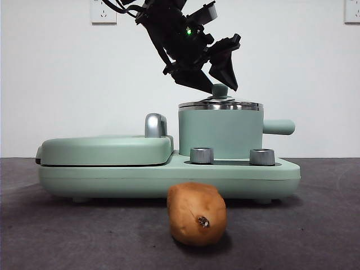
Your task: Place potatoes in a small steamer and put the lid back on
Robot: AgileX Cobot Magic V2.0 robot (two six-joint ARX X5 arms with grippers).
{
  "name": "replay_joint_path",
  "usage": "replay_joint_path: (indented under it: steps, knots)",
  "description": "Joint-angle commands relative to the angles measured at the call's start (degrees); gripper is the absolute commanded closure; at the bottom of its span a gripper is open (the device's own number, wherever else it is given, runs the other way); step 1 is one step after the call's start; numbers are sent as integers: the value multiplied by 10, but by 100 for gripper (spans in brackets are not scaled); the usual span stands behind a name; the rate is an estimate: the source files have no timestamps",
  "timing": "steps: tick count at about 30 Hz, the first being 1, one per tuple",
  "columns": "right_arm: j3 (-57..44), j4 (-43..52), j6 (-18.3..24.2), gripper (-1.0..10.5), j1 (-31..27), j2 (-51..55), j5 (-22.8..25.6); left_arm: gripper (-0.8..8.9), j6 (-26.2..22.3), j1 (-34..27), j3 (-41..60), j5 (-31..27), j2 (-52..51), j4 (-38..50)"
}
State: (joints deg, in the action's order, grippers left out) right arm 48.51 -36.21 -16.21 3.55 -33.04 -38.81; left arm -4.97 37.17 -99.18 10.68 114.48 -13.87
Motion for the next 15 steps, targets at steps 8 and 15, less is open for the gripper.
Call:
replay_joint_path:
  steps: [8, 15]
  knots:
    - [10, 5, 1, 442, 1, -2, 1, 765, -6, 5, -18, 2, 14, 3]
    - [11, 5, 1, 442, 1, -2, 3, 765, 4, 5, -23, 2, 12, 3]
